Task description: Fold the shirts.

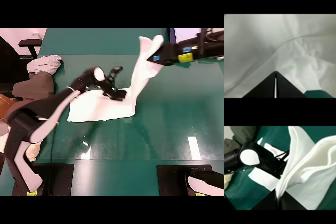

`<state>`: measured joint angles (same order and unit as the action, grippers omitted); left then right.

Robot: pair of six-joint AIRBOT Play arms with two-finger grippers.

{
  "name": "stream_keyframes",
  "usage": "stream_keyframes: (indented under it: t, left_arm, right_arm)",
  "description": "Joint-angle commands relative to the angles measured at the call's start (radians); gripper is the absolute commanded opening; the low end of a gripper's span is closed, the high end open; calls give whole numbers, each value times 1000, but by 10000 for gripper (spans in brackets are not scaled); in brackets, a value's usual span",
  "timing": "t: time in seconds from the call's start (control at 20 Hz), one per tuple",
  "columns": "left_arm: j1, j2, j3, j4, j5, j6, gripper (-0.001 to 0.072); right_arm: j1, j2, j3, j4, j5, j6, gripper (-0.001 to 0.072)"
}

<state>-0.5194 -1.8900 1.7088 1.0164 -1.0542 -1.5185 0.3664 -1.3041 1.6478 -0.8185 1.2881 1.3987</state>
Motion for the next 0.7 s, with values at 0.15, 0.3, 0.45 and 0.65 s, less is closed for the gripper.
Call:
stream_keyframes:
  t: [0.15,0.3,0.45,0.65]
  left_arm:
    - [302,350,1,286,-107,9,27]
    - [463,523,1,348,-107,9,27]
    - [578,629,1,349,-115,8,27]
    - [620,669,0,348,-142,8,27]
  right_arm:
    - [280,-179,36,177,-158,-100,15]
    - [441,-357,171,169,-229,-129,25]
    - [520,-519,301,169,-188,-129,578]
    - [465,-587,376,92,41,-124,427]
